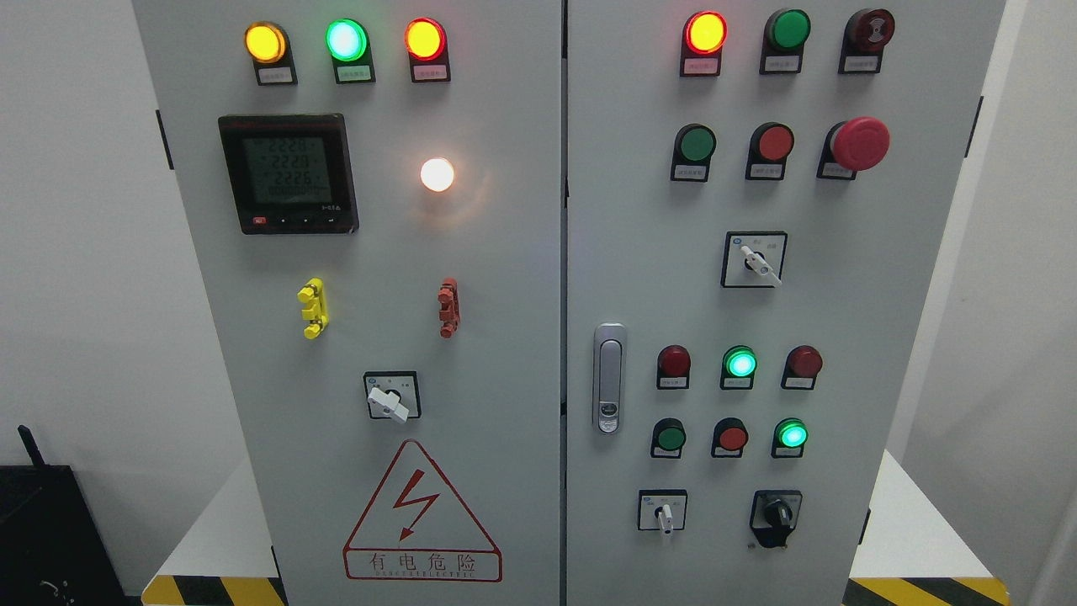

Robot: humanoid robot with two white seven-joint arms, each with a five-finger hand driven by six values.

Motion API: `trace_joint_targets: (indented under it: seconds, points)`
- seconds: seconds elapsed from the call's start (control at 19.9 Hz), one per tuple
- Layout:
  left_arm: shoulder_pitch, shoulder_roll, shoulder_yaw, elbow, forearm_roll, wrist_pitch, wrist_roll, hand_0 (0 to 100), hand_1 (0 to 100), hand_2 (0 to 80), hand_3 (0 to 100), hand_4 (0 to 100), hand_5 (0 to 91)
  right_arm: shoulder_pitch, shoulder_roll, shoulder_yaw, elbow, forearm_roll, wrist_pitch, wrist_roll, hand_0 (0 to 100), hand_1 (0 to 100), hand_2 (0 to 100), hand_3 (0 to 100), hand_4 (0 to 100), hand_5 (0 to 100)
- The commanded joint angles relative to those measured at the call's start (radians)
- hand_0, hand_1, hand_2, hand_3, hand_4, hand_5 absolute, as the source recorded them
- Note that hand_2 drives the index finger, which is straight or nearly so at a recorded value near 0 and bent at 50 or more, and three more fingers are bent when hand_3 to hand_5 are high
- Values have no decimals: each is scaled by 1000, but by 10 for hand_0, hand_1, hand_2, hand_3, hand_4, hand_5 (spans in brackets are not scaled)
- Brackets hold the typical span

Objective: Flip black knob to close circuit

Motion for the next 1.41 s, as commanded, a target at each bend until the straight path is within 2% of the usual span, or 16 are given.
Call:
trace_joint_targets:
  seconds: [0.0, 0.7, 0.8, 0.9, 1.0, 1.05, 1.11, 1.21, 1.26, 1.36]
  points:
    - [1, 0, 0, 1, 0, 1, 1, 120, 556, 0, 0, 0, 0, -4, 0, 3, 39, 0, -1, 2, 0, 66, 0, 0, 0, 0]
    - [-1, 0, 0, 1, 0, 1, 1, 120, 556, 0, 0, 0, 0, -4, 3, -5, 33, 0, -6, 2, 0, 66, 0, 0, 0, 0]
    - [-1, 0, 0, -1, 0, 1, 1, 120, 556, 0, 0, 0, 0, -3, 11, -10, -10, -5, -9, 6, 0, 66, 0, 0, 0, 0]
    - [1, 0, 0, 1, 0, 1, 1, 120, 556, 0, 0, 0, 0, 24, 20, -4, -135, -7, -36, 13, 0, 66, 0, 0, 0, 0]
    - [1, 0, 0, 1, 0, 1, 1, 120, 556, 0, 0, 0, 0, 101, 61, 3, -334, -5, -122, 17, 0, 66, 0, 0, 0, 0]
    - [-1, 0, 0, -1, 0, 1, 1, 120, 556, 0, 0, 0, 0, 142, 69, 9, -461, -4, -162, 25, 0, 66, 0, 0, 0, 0]
    - [1, 0, 0, 1, 0, 1, 1, 120, 556, 0, 0, 0, 0, 188, 77, 18, -593, -2, -203, 51, 0, 68, 0, 37, 0, 0]
    - [-1, 0, 0, -1, 0, 1, 1, 120, 556, 0, 0, 0, 0, 273, 81, 81, -892, -8, -277, 123, 0, 78, 35, 131, 65, 0]
    - [-1, 0, 0, -1, 0, 1, 1, 120, 556, 0, 0, 0, 0, 313, 75, 114, -1042, -32, -294, 138, 0, 81, 56, 144, 86, 0]
    - [1, 0, 0, 1, 0, 1, 1, 120, 556, 0, 0, 0, 0, 356, 71, 177, -1323, -83, -294, 140, 0, 106, 155, 247, 182, 60]
